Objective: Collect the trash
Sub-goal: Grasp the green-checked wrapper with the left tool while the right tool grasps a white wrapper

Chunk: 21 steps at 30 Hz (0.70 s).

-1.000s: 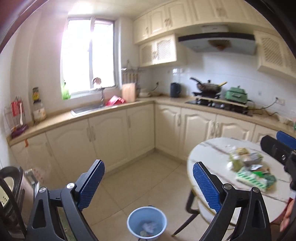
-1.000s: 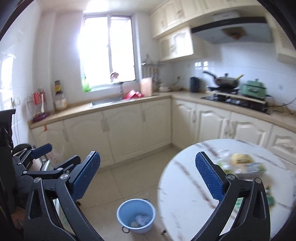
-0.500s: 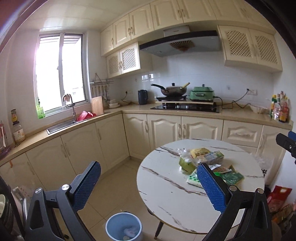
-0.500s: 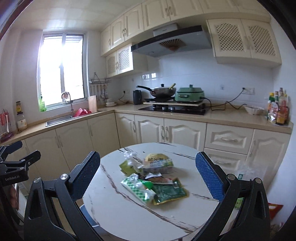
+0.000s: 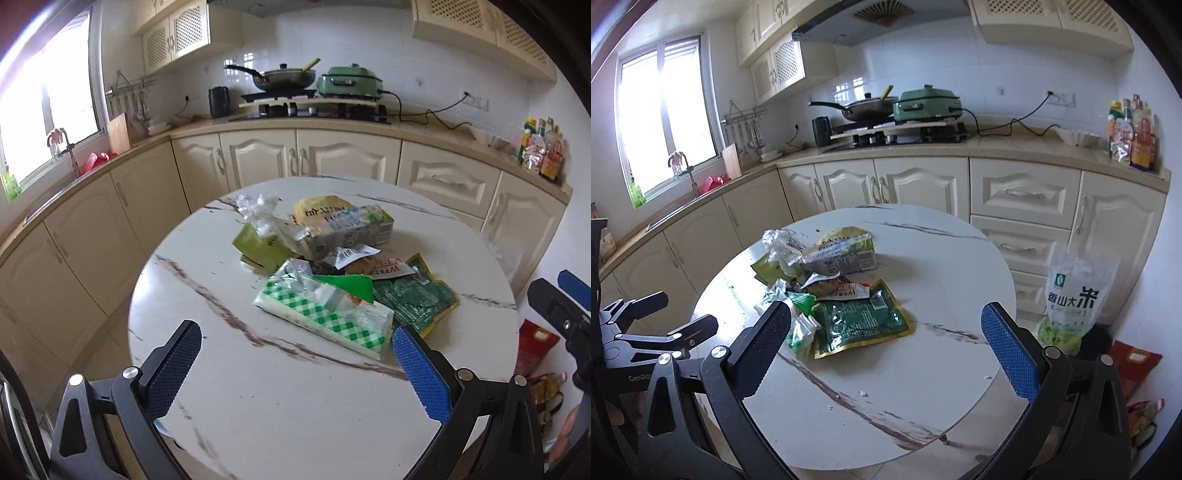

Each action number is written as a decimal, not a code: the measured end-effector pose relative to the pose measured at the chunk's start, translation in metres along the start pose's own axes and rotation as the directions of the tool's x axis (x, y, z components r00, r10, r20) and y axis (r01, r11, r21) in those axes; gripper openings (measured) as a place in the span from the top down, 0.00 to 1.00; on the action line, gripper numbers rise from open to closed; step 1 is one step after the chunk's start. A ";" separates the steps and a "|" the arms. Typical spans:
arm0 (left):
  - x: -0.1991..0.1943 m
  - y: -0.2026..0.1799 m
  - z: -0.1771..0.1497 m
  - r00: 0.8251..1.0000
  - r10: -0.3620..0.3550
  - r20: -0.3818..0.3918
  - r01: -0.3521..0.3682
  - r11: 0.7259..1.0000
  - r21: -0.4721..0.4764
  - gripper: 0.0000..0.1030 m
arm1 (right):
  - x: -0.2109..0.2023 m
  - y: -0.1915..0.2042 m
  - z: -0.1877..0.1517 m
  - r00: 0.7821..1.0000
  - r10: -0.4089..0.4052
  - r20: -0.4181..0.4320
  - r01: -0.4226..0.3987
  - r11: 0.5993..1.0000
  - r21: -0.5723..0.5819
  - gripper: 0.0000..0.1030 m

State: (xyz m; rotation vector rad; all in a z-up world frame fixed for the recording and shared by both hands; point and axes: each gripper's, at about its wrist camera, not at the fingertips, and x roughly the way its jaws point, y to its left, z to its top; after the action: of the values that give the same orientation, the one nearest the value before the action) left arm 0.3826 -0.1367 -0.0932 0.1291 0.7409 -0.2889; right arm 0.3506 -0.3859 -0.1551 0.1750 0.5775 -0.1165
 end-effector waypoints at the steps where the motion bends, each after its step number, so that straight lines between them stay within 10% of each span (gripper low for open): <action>1: 0.011 -0.005 0.009 1.000 -0.010 -0.017 0.010 1.000 -0.004 0.01 | 0.006 -0.003 -0.001 1.000 -0.001 -0.010 0.001 1.000 0.003 0.00; 8: 0.093 -0.028 0.062 0.995 0.018 -0.103 -0.020 1.000 -0.020 0.01 | 0.037 -0.027 -0.001 0.999 -0.002 -0.046 0.004 0.999 0.034 0.00; 21: 0.157 0.017 0.053 0.979 0.030 -0.200 -0.046 0.996 -0.074 0.03 | 0.078 -0.009 -0.004 0.992 0.064 -0.110 -0.067 0.997 -0.023 0.00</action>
State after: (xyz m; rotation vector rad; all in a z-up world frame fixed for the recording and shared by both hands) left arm 0.5321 -0.1655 -0.1609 0.0983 0.9461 -0.2120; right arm 0.4122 -0.3989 -0.2028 0.1745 0.6818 -0.0357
